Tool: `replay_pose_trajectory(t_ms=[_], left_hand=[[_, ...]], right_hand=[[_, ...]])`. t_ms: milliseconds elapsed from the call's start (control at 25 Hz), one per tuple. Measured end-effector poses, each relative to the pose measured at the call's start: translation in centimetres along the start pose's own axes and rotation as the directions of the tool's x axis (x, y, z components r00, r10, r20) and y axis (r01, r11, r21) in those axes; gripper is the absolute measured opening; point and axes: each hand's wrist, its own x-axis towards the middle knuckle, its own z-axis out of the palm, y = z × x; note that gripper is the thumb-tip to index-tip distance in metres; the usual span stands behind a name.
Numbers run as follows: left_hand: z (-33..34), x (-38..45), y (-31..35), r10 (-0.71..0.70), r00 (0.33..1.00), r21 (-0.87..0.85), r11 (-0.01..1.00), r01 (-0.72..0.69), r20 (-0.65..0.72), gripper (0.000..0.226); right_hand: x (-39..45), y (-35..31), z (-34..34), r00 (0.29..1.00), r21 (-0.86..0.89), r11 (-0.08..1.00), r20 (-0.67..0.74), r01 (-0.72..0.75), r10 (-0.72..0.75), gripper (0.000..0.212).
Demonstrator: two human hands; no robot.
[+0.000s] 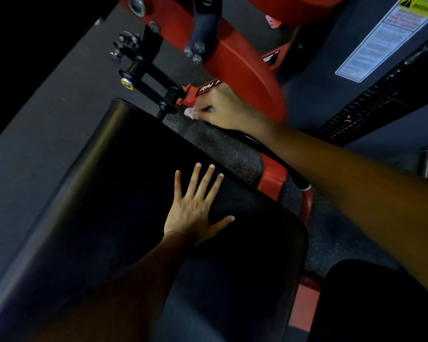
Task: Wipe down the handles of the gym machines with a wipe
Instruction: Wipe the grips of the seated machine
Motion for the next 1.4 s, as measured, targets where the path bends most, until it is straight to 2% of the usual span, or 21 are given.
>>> replay_pose_trajectory(t_ms=[120, 200, 280, 400, 520, 640, 680, 800, 880, 960, 1120, 1200, 1280, 1400], left_hand=[[0.0, 0.0, 0.0, -0.003, 1.0, 0.005, 1.0, 0.003, 0.008, 0.093], [0.0, 0.0, 0.0, -0.006, 1.0, 0.024, 1.0, 0.005, 0.013, 0.093], [0.0, 0.0, 0.0, -0.008, 1.0, 0.033, 0.999, 0.008, 0.01, 0.093], [0.1, 0.0, 0.0, -0.009, 1.0, 0.02, 1.0, 0.009, 0.001, 0.093], [0.1, 0.1, 0.0, -0.004, 1.0, 0.02, 1.0, 0.004, -0.001, 0.094], [0.0, 0.1, 0.0, -0.008, 1.0, 0.023, 1.0, 0.007, 0.005, 0.094], [0.0, 0.1, 0.0, -0.009, 1.0, 0.03, 1.0, 0.009, 0.01, 0.094], [0.1, 0.0, 0.1, -0.012, 1.0, 0.041, 0.999, 0.012, 0.012, 0.094], [0.1, 0.0, 0.0, -0.013, 1.0, 0.04, 0.999, 0.013, 0.008, 0.094], [0.1, 0.0, 0.0, -0.01, 1.0, 0.031, 0.999, 0.01, -0.004, 0.094], [0.1, -0.1, 0.0, -0.006, 1.0, 0.028, 1.0, 0.007, -0.014, 0.094], [0.1, 0.0, 0.0, -0.003, 1.0, 0.032, 0.999, 0.004, -0.013, 0.094], [0.1, 0.0, 0.0, -0.004, 1.0, 0.026, 1.0, 0.005, -0.016, 0.094], [0.1, 0.0, 0.0, 0.0, 1.0, 0.006, 1.0, 0.0, -0.017, 0.093]], right_hand=[[-1.2, 1.1, -0.3, 0.994, 0.103, 0.991, -0.056, -0.085, 0.092, 0.028], [-0.5, 1.1, -0.3, 0.986, 0.091, 0.986, -0.077, -0.143, 0.15, 0.03], [0.6, 0.2, -0.1, 0.987, 0.042, 0.986, 0.029, -0.161, 0.16, 0.026], [0.7, -0.5, 0.0, 0.986, -0.038, 0.999, 0.166, -0.018, 0.024, 0.028], [-0.7, 0.0, -0.8, 0.998, 0.085, 0.995, 0.035, 0.052, -0.055, 0.042], [-0.7, -0.4, -0.6, 0.997, 0.171, 0.983, -0.026, -0.063, 0.068, 0.029], [-0.4, -0.6, -0.2, 0.998, 0.113, 0.991, -0.011, -0.065, 0.067, 0.025], [-0.5, -0.8, 0.8, 0.987, -0.132, 0.987, 0.142, 0.093, -0.074, 0.029], [-0.6, -0.3, 0.6, 0.973, -0.188, 0.969, 0.195, 0.158, -0.12, 0.03], [-0.4, -0.3, 0.4, 0.986, -0.178, 0.979, 0.148, 0.101, -0.075, 0.026], [-0.7, -0.9, 1.2, 0.996, 0.012, 0.998, -0.076, -0.054, 0.055, 0.021], [-2.6, -1.1, 1.2, 0.99, 0.005, 1.0, -0.138, 0.005, -0.004, 0.024], [-4.5, -0.3, 0.9, 0.983, -0.033, 0.993, -0.139, 0.118, -0.121, 0.037], [-7.7, 3.0, -0.2, 0.969, -0.242, 0.947, -0.078, 0.211, -0.235, 0.044]])
